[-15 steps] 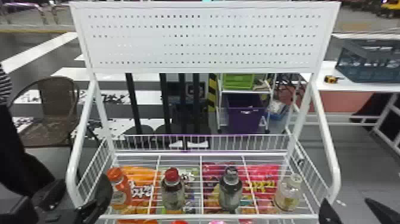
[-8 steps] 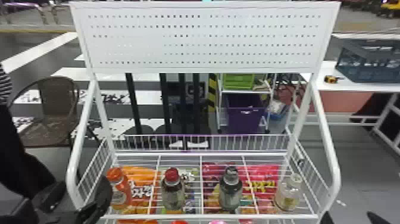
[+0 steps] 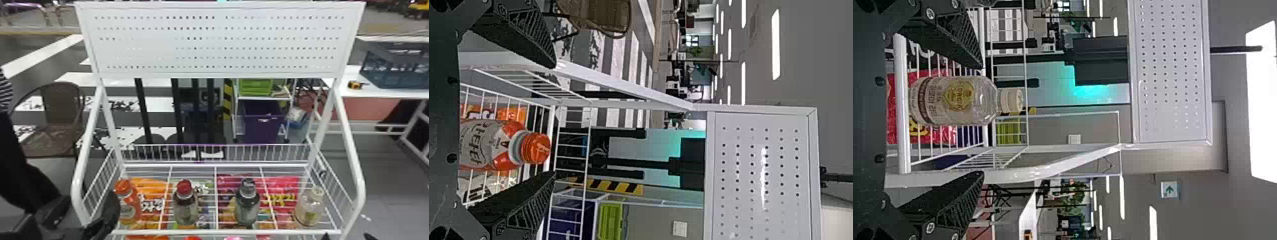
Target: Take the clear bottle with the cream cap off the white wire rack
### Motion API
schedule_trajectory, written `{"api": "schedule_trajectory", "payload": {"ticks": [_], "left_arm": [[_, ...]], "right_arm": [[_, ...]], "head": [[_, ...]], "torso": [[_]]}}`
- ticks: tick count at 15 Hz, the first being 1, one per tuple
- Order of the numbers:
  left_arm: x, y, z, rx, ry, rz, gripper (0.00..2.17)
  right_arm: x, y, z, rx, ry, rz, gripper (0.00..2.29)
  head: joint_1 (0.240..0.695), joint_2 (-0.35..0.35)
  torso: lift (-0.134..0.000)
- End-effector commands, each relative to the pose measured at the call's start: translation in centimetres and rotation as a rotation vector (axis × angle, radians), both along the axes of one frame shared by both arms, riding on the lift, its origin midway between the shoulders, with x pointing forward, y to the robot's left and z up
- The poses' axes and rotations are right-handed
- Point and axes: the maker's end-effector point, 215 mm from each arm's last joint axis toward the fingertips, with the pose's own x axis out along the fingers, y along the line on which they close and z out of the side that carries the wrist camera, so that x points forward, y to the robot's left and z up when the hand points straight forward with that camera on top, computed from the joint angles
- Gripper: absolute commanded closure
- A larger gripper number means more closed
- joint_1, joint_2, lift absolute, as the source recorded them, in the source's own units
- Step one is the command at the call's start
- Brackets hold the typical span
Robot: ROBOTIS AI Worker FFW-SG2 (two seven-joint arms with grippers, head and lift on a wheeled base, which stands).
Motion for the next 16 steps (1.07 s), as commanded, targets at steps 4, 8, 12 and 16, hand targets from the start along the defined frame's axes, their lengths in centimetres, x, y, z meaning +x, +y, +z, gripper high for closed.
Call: {"api": "schedule_trajectory", "payload": {"ticks": [4, 8, 12, 16], "left_arm": [[0.2, -0.4, -1.1, 0.014, 0.019, -0.008, 0.12], [0.6, -0.7, -1.7, 0.020, 0.027, -0.015, 0.12], [0.7, -0.7, -2.0, 0.023, 0.032, -0.017, 0.12], [0.8, -0.6, -1.8, 0.026, 0.029, -0.018, 0.12]], "right_arm": [[3.5, 2.1, -2.3, -0.010, 0.024, 0.033, 0.14], [5.1, 3.0, -2.6, -0.022, 0.027, 0.001, 0.14], [6.3, 2.8, -2.3, -0.033, 0.027, -0.033, 0.14], [8.0, 2.7, -3.5, -0.030, 0.056, -0.035, 0.14]], "head": [[0.499, 0.000], [0.499, 0.000], [0.499, 0.000], [0.499, 0.000]], "torso": [[0.000], [0.000], [0.000], [0.000]]}}
